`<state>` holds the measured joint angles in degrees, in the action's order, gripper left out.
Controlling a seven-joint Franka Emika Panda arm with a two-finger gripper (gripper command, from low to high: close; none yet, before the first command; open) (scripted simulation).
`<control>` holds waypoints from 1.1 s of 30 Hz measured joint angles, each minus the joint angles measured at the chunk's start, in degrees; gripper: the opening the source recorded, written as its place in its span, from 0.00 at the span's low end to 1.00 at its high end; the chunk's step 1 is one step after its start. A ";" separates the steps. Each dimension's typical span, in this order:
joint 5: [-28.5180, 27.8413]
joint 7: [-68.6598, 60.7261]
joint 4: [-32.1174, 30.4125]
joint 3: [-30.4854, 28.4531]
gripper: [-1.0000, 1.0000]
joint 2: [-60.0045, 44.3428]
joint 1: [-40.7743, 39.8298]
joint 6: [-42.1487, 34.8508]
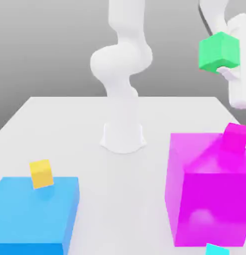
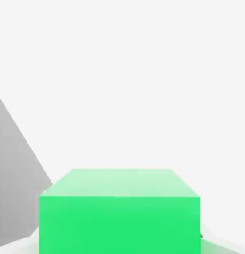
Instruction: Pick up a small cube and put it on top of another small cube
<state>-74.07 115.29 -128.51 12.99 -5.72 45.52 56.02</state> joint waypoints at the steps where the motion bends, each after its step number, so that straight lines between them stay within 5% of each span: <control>1: 0.69 -2.45 1.08 -0.20 0.00 -0.13 -0.63 1.99; 29: 20.03 -71.60 31.14 -5.11 0.00 -3.14 -20.00 58.49; 33: 20.60 -81.32 31.36 -5.38 0.00 -5.33 -21.16 61.12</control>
<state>-53.47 33.97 -97.15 7.61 -11.05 24.36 117.14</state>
